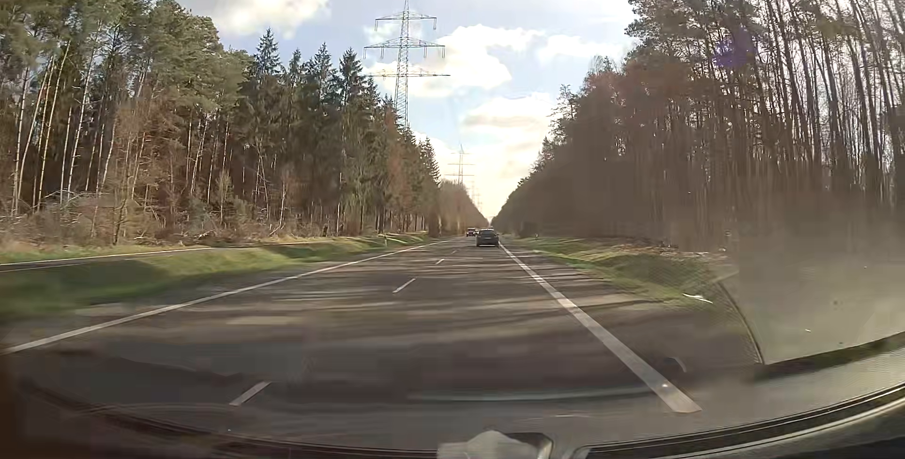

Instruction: Follow the waypoints while adhering to traffic rules and regulations

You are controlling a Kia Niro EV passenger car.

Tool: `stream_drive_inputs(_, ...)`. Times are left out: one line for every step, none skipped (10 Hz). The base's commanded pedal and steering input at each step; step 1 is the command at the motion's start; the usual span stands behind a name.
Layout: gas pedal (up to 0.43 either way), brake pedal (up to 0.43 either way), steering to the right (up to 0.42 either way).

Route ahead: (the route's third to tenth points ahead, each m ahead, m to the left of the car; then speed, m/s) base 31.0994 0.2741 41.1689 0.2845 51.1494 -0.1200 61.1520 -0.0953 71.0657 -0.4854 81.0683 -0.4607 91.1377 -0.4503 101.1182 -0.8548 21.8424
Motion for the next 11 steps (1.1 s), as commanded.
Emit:
stream_drive_inputs(0.197, 0.000, 0.002)
stream_drive_inputs(0.189, 0.000, 0.002)
stream_drive_inputs(0.189, 0.000, 0.002)
stream_drive_inputs(0.189, 0.000, 0.002)
stream_drive_inputs(0.189, 0.000, 0.002)
stream_drive_inputs(0.189, 0.000, 0.001)
stream_drive_inputs(0.189, 0.000, 0.001)
stream_drive_inputs(0.189, 0.000, 0.001)
stream_drive_inputs(0.189, 0.000, 0.001)
stream_drive_inputs(0.189, 0.000, 0.001)
stream_drive_inputs(0.189, 0.000, 0.001)
